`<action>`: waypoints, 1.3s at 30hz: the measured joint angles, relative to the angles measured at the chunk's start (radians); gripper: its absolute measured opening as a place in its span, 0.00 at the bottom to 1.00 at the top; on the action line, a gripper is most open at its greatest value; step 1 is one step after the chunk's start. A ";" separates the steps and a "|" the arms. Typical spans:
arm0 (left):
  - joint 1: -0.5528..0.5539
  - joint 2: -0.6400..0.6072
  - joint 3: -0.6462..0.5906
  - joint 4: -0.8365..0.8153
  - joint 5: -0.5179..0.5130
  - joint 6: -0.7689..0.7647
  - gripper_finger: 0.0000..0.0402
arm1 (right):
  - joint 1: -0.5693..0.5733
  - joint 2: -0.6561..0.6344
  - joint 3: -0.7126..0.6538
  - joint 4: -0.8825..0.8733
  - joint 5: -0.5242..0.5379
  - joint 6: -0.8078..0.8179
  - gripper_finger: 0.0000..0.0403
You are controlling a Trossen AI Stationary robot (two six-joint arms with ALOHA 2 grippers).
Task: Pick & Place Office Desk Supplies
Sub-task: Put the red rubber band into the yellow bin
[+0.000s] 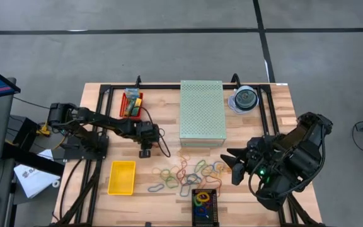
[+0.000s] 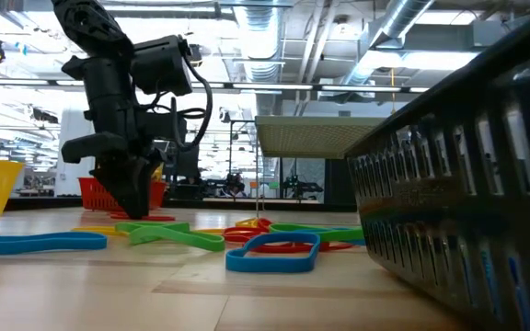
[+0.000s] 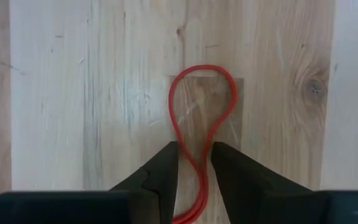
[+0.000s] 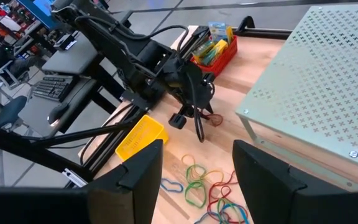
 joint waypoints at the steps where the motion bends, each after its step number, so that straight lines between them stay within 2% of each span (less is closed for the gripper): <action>1: 0.000 0.000 0.000 0.001 0.002 -0.007 0.24 | 0.000 0.000 0.000 0.000 0.000 -0.002 0.47; 9: 0.011 0.002 -0.001 0.017 0.020 -0.022 0.19 | 0.005 0.000 0.000 0.007 0.000 -0.010 0.47; 18: 0.034 0.003 -0.001 0.026 0.026 -0.028 0.01 | 0.028 0.000 0.000 0.021 0.015 -0.010 0.47; 29: 0.034 -0.040 -0.005 0.027 0.016 -0.133 0.00 | 0.033 0.003 0.000 0.053 0.018 -0.036 0.47; 39: -0.004 -0.213 -0.003 -0.040 0.012 -0.238 0.00 | 0.046 0.003 0.000 0.060 0.018 -0.057 0.47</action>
